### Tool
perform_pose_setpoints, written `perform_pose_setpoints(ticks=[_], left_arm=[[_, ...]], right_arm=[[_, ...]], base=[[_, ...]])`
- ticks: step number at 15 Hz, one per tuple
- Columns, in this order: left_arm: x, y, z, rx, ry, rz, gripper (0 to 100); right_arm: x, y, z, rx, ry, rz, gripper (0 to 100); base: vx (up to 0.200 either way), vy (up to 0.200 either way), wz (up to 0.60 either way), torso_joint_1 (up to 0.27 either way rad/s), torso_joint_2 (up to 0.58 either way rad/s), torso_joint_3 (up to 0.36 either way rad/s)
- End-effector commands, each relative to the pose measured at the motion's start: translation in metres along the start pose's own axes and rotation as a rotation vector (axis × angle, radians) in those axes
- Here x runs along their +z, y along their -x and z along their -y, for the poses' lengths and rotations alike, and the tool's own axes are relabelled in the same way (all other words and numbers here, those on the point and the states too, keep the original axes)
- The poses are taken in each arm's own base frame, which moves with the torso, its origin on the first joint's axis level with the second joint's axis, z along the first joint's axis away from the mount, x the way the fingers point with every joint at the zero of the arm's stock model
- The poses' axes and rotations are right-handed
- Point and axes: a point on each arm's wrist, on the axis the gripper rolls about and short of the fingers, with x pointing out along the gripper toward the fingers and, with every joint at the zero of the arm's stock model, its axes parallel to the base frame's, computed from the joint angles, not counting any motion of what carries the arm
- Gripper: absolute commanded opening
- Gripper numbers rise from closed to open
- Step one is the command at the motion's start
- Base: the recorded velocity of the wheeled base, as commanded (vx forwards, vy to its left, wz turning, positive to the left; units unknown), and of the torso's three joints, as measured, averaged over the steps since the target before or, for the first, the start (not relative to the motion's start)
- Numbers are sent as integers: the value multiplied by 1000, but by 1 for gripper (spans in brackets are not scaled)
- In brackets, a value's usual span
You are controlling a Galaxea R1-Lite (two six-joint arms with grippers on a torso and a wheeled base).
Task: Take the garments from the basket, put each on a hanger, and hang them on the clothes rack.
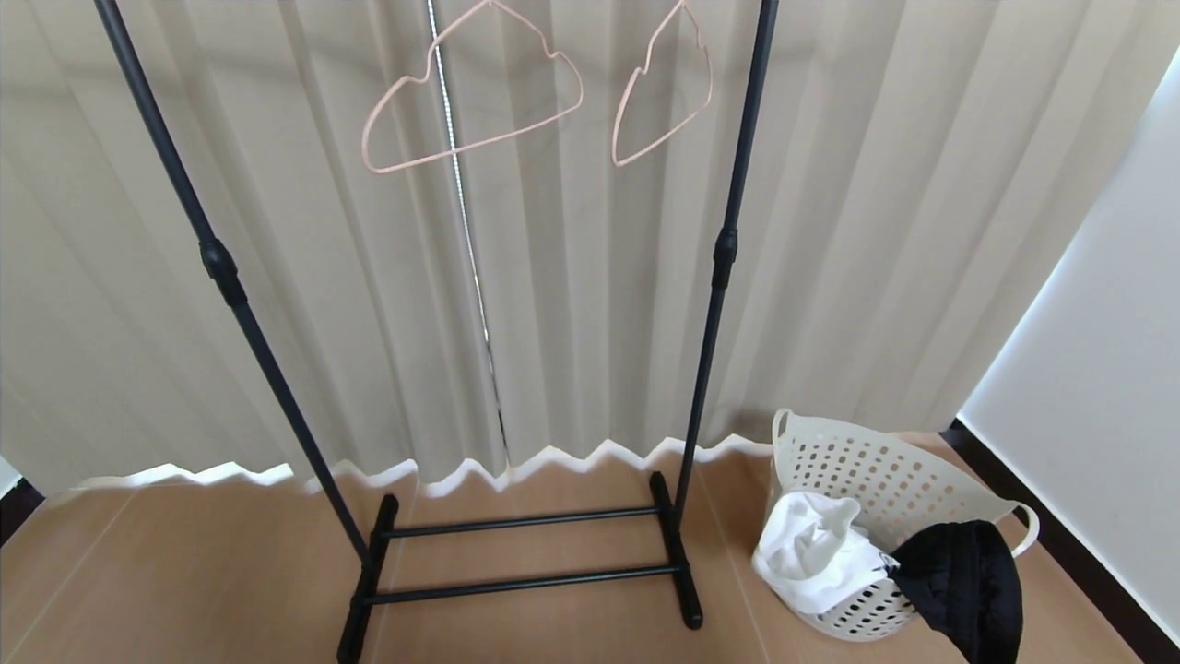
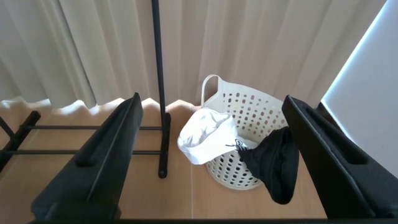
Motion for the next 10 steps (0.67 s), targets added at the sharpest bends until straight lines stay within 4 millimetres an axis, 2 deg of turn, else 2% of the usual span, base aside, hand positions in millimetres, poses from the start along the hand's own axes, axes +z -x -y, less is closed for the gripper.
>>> perform_pose_setpoints(ticks=[1,8,10], left_arm=[[0,0,0,-1,0,3,100],[1,0,0,0,0,3,100],[0,0,0,0,0,5,100]], right_arm=[[0,0,0,0,0,3,100],[0,0,0,0,0,3,100],[0,0,0,0,0,3,100]], base=[[200,0,0,-51,276,251],[200,0,0,-3,54,45],[0,0,-600,2,5,0]])
